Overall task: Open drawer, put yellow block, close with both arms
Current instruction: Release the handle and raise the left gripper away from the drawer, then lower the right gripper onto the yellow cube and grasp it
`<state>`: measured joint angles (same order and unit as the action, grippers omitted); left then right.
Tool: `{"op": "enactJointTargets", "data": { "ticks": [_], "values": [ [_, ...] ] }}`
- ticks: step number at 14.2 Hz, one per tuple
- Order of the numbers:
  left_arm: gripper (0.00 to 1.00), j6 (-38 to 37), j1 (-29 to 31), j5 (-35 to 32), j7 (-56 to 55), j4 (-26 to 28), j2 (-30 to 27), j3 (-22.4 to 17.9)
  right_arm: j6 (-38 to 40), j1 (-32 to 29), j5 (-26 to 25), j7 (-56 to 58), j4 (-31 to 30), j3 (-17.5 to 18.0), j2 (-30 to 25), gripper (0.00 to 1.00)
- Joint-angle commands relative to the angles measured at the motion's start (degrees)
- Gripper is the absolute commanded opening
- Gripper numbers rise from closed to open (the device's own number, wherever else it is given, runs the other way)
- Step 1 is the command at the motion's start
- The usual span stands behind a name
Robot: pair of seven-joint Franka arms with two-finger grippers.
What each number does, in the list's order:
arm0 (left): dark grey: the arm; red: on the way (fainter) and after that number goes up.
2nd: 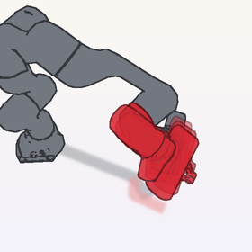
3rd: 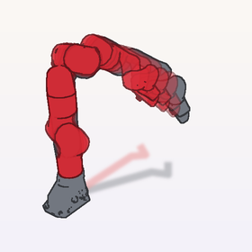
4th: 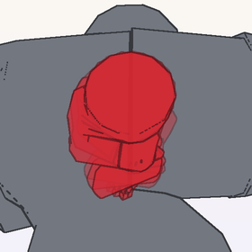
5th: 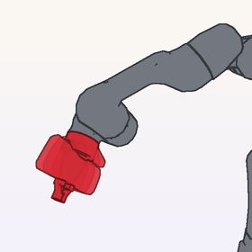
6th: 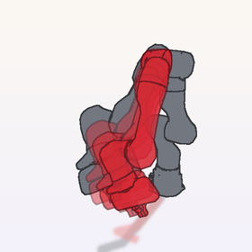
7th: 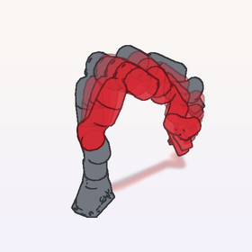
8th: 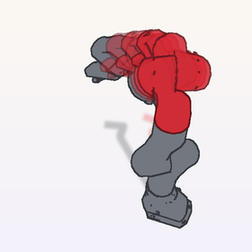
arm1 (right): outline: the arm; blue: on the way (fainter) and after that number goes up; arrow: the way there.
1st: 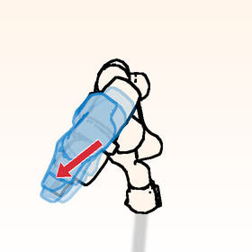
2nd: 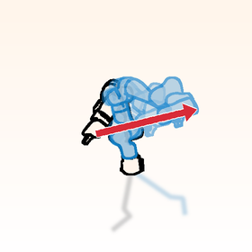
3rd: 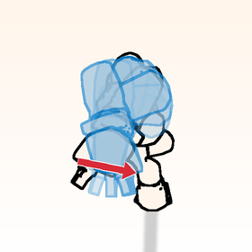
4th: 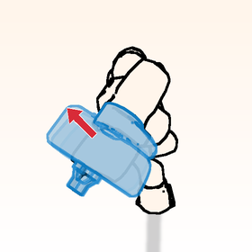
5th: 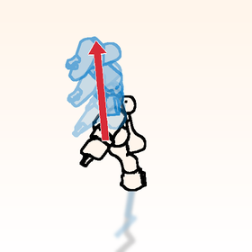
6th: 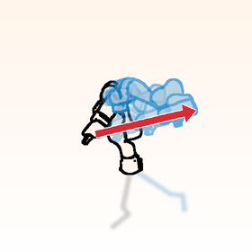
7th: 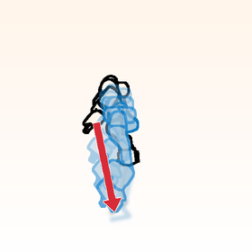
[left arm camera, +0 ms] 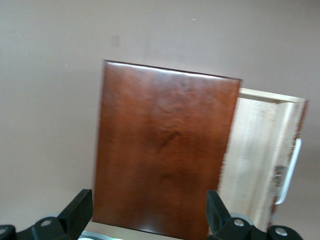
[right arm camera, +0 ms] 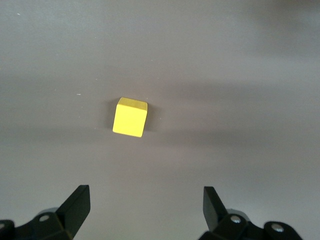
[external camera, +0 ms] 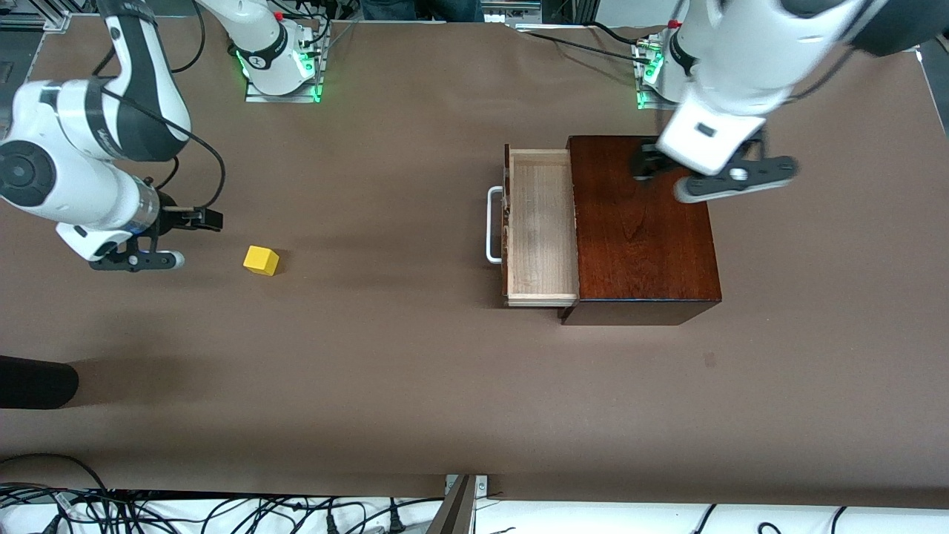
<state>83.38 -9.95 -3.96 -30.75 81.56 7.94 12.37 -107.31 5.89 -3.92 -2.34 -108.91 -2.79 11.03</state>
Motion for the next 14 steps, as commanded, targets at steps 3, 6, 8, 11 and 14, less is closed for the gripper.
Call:
{"op": "enactJointTargets", "data": {
  "ticks": [3, 6, 8, 11, 14],
  "values": [
    [1.0, 0.73, 3.71, 2.29, 16.04, 8.26, -7.05, -7.24, -7.11, -0.08, 0.58, 1.03, -3.14, 0.51, 4.08, 1.0],
    [1.0, 1.43, 3.71, 4.67, 23.53, 9.67, -7.67, -12.8, -11.5, -0.08, 0.75, 1.47, -4.9, 0.51, 7.07, 1.0],
    [1.0, 2.39, 3.79, 4.67, 24.68, 11.42, -8.9, -14.12, -14.06, -0.08, 0.84, 1.38, -4.9, 0.6, 9.79, 1.0],
    [1.0, 2.58, 3.71, 4.58, 26.27, 12.23, -9.52, -15.44, -16.7, -0.08, 2.32, 1.29, -4.82, 0.6, 12.61, 1.0],
    [1.0, 2.49, 4.06, 4.67, 26.36, 11.96, -9.69, -15.36, -18.72, 0.09, 2.86, 0.59, -4.9, 0.6, 14.72, 1.0]
  ]
}}
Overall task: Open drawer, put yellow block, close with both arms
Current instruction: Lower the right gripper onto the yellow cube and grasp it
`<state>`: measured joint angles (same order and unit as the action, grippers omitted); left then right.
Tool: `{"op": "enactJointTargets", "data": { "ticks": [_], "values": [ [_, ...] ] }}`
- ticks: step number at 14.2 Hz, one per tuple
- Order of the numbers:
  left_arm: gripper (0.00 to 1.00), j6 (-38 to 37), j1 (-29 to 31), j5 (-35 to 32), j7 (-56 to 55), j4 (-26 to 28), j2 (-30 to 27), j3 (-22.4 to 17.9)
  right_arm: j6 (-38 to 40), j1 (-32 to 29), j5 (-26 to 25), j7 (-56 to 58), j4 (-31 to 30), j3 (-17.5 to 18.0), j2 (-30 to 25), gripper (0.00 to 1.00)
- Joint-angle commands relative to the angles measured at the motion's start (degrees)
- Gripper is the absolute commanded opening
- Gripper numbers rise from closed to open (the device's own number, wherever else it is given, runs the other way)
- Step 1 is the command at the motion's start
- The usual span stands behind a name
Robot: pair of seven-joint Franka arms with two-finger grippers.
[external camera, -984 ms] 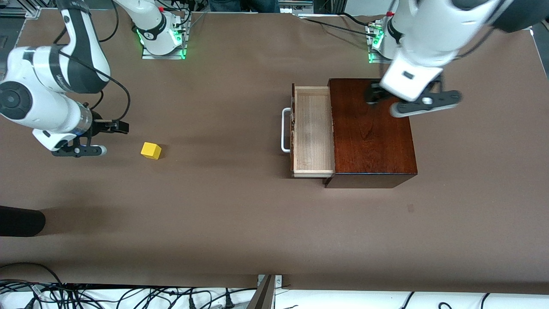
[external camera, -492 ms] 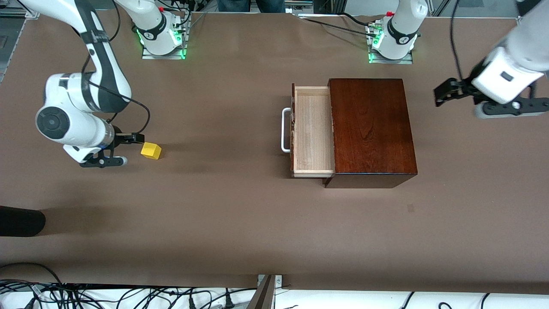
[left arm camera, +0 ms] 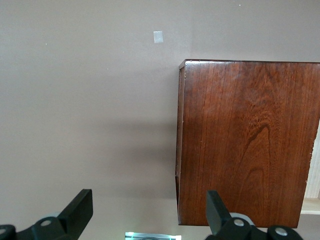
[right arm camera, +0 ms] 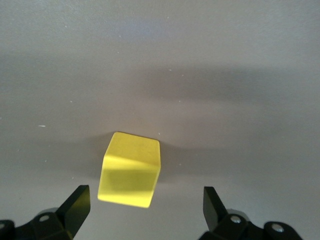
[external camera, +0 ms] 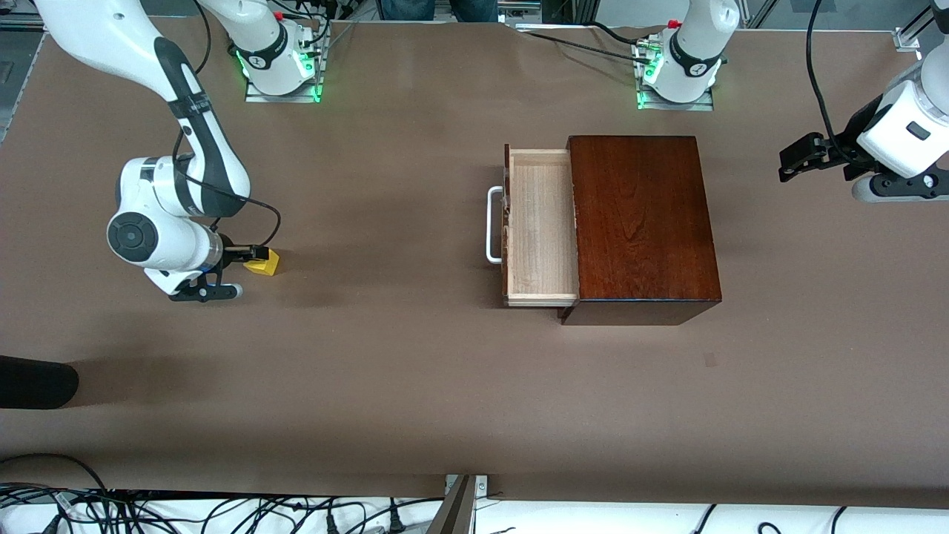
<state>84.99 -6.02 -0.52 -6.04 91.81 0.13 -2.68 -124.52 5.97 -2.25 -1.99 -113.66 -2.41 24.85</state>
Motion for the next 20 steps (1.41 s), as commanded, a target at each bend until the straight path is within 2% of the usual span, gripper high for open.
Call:
{"op": "enactJointTargets", "data": {
  "ticks": [1, 5, 6, 7, 8, 9, 10, 11, 16, 20],
  "values": [
    [1.0, 0.88, 0.13, 1.31, 1.56, 1.62, -1.88, -0.31, -1.69, 0.01, 1.28, 0.05, -0.16, 0.56, 1.25, 1.0],
    [1.0, 1.49, -0.05, 1.13, 1.13, -1.19, -0.83, 0.04, -3.1, 0.1, 1.19, 0.05, -0.16, 0.56, 3.27, 0.97],
    [1.0, 1.41, 0.04, 1.22, 1.38, -1.11, -0.83, -0.05, -3.19, 0.01, 1.19, 0.05, -0.07, 0.56, 3.8, 0.85],
    [1.0, 1.41, 0.04, 1.13, 1.56, -1.11, -0.74, -0.22, -3.19, 0.01, 1.19, 0.23, -0.07, 0.56, 3.98, 0.65],
    [1.0, 1.49, -0.05, 0.52, 1.56, -1.37, -0.39, -0.22, -3.19, 0.01, 1.19, 0.84, -0.07, 0.56, 4.24, 0.37],
    [1.0, 1.67, -0.05, 0.43, 1.56, -1.72, 0.48, -0.22, -3.1, 0.01, 1.19, 0.93, 0.01, 0.56, 4.42, 0.14],
    [1.0, 1.58, -0.05, 0.52, 1.56, -2.77, 0.84, -0.22, -3.01, 0.01, 1.19, 0.93, 0.1, 0.56, 4.42, 0.04],
    [1.0, 1.58, -0.05, 0.52, 1.56, -2.95, 1.01, -0.31, -2.84, 0.01, 1.19, 0.93, 0.19, 0.56, 4.42, 0.0],
    [1.0, 2.54, -0.05, 0.6, 1.56, -3.22, 1.81, -0.31, -0.39, 0.19, 1.19, 0.06, 0.72, 1.0, 2.41, 0.0],
    [1.0, 3.34, -0.05, 0.87, 1.56, -3.22, 1.81, -0.31, 13.74, 0.1, 1.28, -2.84, 4.83, 2.84, -5.76, 0.0]
  ]
}}
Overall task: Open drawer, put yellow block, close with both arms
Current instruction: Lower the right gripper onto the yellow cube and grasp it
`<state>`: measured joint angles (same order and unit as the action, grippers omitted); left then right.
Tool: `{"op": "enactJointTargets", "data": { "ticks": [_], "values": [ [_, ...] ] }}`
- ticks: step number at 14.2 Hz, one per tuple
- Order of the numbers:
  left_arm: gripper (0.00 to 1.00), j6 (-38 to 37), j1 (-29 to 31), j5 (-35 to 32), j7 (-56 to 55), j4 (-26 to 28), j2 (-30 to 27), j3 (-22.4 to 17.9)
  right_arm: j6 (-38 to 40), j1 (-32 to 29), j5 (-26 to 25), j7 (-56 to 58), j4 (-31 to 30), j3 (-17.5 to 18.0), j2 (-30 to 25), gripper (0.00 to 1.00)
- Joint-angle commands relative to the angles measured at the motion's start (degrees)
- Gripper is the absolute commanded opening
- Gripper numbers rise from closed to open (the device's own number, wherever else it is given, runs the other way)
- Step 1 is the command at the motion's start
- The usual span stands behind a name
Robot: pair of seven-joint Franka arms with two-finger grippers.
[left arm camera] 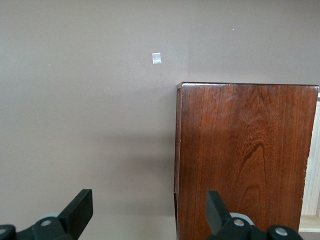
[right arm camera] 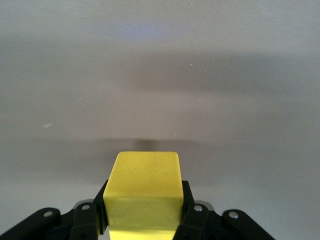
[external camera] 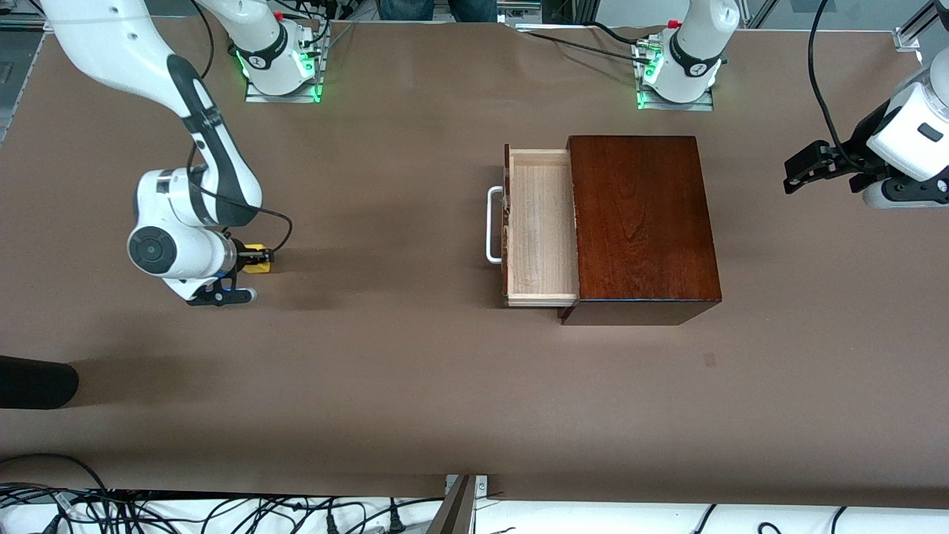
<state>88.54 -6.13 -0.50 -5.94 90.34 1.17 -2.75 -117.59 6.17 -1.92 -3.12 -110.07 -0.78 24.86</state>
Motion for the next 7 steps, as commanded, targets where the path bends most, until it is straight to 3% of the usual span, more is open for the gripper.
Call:
{"op": "enactJointTargets", "data": {
  "ticks": [1, 5, 7],
  "values": [
    [1.0, -0.21, 0.06, 0.77, 1.46, -1.75, 0.77, -0.24, 10.59, -0.1, 1.21, -2.76, 3.44, 1.4, -6.92, 0.0],
    [1.0, 0.05, 0.06, 0.76, 1.46, -1.75, 0.77, -0.24, 24.75, -0.02, 5.61, -10.48, 15.73, 4.11, -7.29, 0.0],
    [1.0, 0.32, 0.15, 0.85, 1.46, -1.75, 0.77, -0.24, 26.18, 0.16, 7.01, -15.67, 19.09, 6.57, -7.2, 0.0]
  ]
}}
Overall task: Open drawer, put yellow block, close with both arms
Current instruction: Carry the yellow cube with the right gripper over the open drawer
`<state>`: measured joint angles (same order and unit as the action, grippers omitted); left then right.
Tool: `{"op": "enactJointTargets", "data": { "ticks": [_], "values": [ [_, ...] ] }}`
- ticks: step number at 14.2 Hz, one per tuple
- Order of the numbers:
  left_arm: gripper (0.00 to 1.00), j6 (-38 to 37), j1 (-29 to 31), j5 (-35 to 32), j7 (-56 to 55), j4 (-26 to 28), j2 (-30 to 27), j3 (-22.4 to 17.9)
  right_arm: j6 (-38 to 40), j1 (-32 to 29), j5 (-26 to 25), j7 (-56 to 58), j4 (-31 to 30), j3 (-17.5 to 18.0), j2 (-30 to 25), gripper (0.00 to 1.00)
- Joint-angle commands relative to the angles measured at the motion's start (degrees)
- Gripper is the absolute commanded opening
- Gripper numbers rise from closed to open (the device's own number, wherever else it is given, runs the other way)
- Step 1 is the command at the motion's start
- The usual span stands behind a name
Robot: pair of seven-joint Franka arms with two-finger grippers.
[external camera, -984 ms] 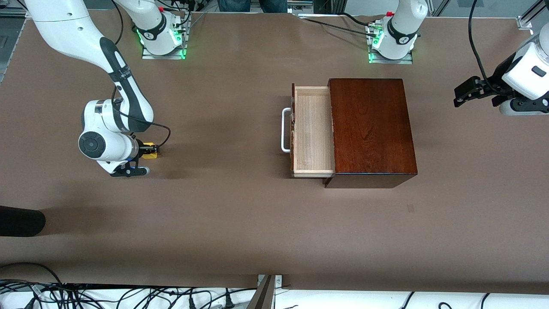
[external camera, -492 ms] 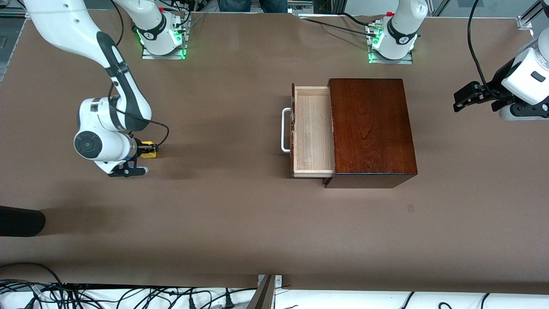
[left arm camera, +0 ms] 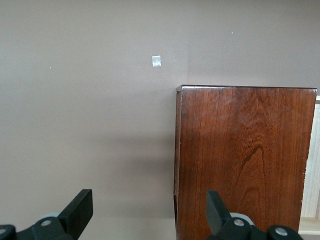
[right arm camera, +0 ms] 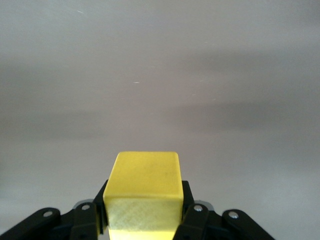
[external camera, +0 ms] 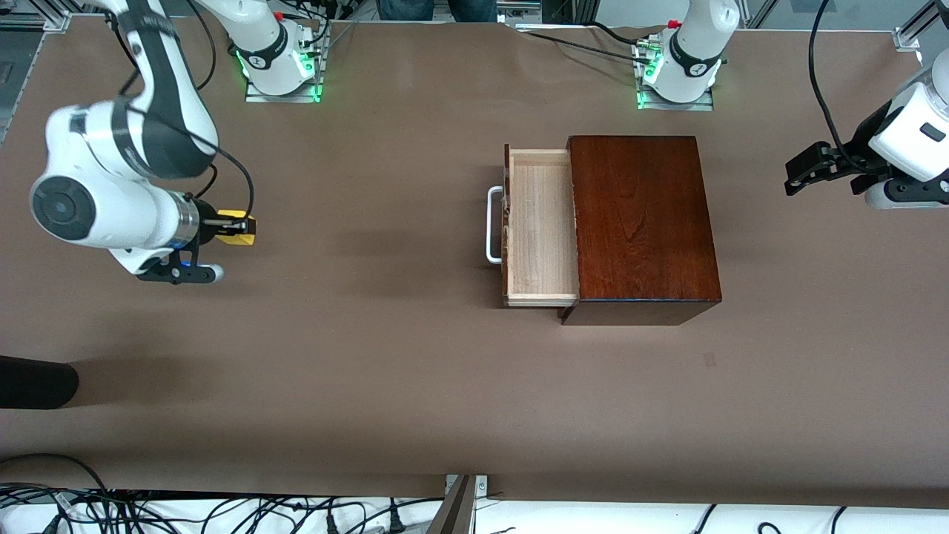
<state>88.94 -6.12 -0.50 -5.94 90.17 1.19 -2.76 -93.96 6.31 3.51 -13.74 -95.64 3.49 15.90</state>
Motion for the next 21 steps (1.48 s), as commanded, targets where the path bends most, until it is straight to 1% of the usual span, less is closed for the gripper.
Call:
{"op": "enactJointTargets", "data": {
  "ticks": [1, 2, 4, 6, 9, 12, 13, 18, 21],
  "values": [
    [1.0, -0.08, 0.14, 0.85, 1.46, -1.57, 0.74, -0.23, 2.56, 0.45, 2.54, -7.59, 5.54, 3.35, 1.68, 0.0],
    [1.0, 0.0, 0.06, 0.85, 1.46, -1.57, 0.74, -0.23, 2.56, 1.24, 2.9, -10.4, 6.34, 4.15, 1.85, 0.0],
    [1.0, 0.44, 0.06, 0.77, 1.46, -1.57, 0.74, -0.23, 2.47, 5.09, 2.9, -16.2, 9.58, 4.59, 3.95, 0.0],
    [1.0, 0.44, 0.06, 0.77, 1.46, -1.57, 0.74, -0.23, 2.64, 9.92, 2.81, -22.88, 14.23, 4.59, 7.63, 0.0],
    [1.0, 0.53, 0.06, 0.77, 1.46, -1.57, 0.74, -0.23, 2.64, 17.05, 2.81, -33.43, 23.97, 4.59, 15.53, 0.0],
    [1.0, 0.53, 0.06, 0.94, 1.46, -1.57, 0.74, -0.23, 0.98, 23.37, 2.81, -49.05, 33.12, 4.59, 22.65, 0.0],
    [1.0, 0.53, 0.06, 0.85, 1.46, -1.57, 0.74, -0.23, -0.42, 25.4, 2.73, -53.63, 35.24, 4.42, 24.77, 0.0],
    [1.0, 0.53, 0.06, 0.85, 1.46, -1.57, 0.74, -0.23, -12.1, 30.33, 2.73, -73.41, 35.79, 4.42, 27.42, 0.0],
    [1.0, 0.53, 0.06, 0.85, 1.46, -1.57, 0.74, -0.23, -15.28, 32.09, 2.81, -80.99, 36.05, 4.59, 28.74, 0.0]
  ]
}}
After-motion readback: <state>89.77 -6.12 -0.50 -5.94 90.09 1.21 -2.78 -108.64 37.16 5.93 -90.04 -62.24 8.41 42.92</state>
